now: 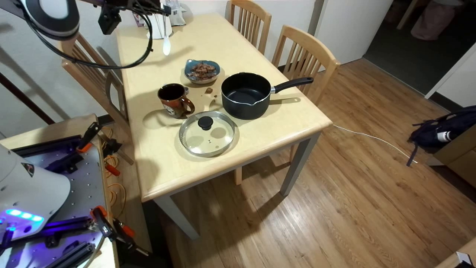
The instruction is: Remove the spoon from the bowl and put it in the mug
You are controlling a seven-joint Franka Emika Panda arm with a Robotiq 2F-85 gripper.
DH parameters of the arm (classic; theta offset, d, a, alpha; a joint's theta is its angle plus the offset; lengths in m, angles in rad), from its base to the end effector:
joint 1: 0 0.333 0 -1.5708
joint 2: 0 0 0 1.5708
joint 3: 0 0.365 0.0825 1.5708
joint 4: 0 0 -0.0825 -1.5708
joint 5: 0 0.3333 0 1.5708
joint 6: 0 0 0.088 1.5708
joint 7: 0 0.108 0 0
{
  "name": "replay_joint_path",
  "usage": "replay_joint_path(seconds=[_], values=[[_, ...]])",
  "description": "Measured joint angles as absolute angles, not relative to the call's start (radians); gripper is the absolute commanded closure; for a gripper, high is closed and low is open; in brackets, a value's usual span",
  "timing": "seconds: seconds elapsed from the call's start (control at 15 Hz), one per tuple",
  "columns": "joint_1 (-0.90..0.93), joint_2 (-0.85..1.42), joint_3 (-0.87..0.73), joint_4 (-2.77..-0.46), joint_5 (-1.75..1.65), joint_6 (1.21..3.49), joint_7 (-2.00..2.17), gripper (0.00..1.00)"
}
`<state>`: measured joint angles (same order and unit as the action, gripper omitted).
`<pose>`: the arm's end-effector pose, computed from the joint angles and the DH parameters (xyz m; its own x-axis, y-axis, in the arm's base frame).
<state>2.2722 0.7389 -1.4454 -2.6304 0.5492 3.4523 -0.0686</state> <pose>0.3008 0.3346 0.4084 0.3643 0.5585 0.7452 0.3039 -0.8277 0.4717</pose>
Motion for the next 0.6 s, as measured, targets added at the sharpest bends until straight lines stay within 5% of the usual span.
replay_joint_path(seconds=[0.6], values=[[2.228, 0.644, -1.368, -2.703, 0.556, 3.451, 0.191, 0.96]])
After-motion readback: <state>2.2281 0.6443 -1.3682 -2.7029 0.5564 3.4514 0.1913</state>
